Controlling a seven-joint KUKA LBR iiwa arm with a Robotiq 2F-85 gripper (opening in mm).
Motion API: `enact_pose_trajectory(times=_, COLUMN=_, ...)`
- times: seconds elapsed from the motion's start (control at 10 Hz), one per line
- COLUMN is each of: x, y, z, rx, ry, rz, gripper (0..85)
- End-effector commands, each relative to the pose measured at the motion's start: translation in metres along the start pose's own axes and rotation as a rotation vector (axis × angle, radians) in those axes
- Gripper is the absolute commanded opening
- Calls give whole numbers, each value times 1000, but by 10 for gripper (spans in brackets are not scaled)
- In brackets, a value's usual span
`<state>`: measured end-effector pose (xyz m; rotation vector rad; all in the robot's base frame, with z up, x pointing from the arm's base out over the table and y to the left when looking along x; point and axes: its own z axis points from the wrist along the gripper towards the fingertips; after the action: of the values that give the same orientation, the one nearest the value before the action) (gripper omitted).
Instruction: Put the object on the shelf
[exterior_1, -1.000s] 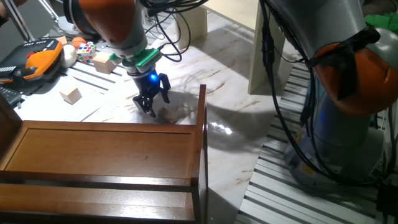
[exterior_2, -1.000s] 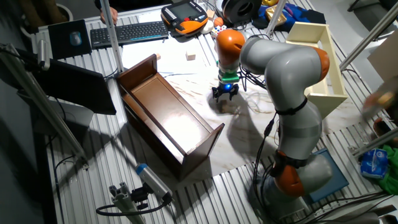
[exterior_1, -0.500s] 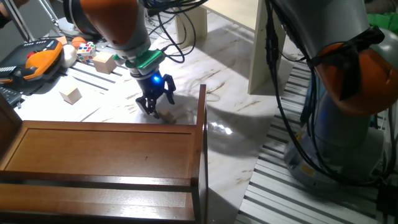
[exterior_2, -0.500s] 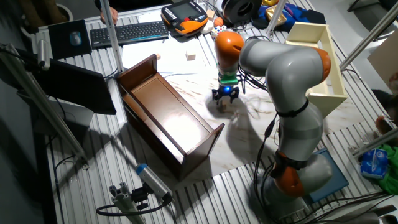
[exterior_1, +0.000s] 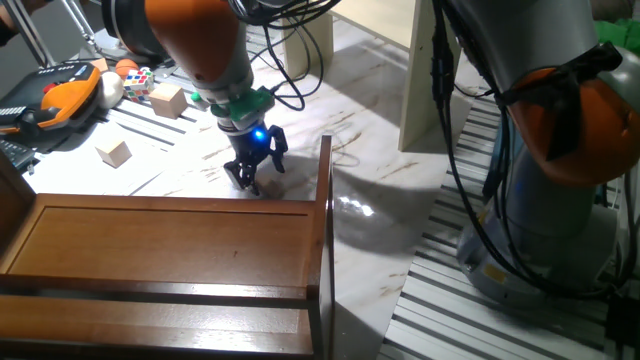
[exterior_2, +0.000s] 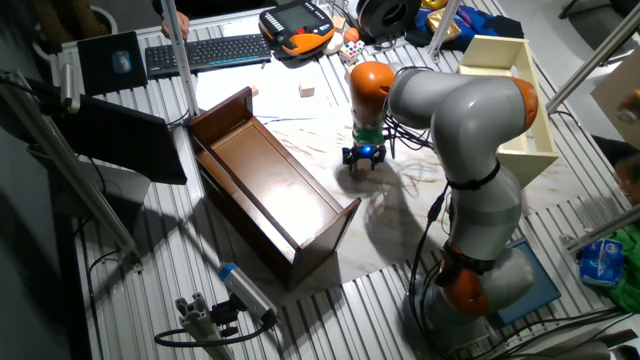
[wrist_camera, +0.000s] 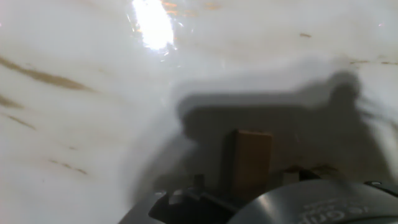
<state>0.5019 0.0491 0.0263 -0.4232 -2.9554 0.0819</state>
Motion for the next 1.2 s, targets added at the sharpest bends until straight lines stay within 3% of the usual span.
enact_pose_trajectory(times=0.0, x=0, y=-1, z=0, rx=-2, ry=3, rz=-5, gripper=680)
enact_pose_trajectory(times=0.1, x=0, y=-3, z=1, rx=-13, ry=14, rz=-17, gripper=510)
enact_pose_trajectory(times=0.2, x=-1, y=-3, z=2, rx=-17, ry=18, rz=-30, gripper=510)
enact_pose_trajectory(times=0.3, x=-1, y=-3, z=2, rx=-20, ry=19, rz=-32, gripper=340)
enact_pose_trajectory(times=0.4, x=0, y=-2, z=2, rx=-26, ry=18, rz=-28, gripper=340)
enact_pose_trajectory(times=0.6, x=2, y=3, z=6, rx=-46, ry=-2, rz=-33, gripper=0)
enact_pose_trajectory(times=0.7, x=3, y=5, z=6, rx=-82, ry=5, rz=-40, gripper=0)
enact_pose_trajectory(times=0.9, x=12, y=17, z=-3, rx=-129, ry=54, rz=-16, gripper=0)
enact_pose_trajectory(times=1.1, x=37, y=37, z=-21, rx=-123, ry=67, rz=11, gripper=0)
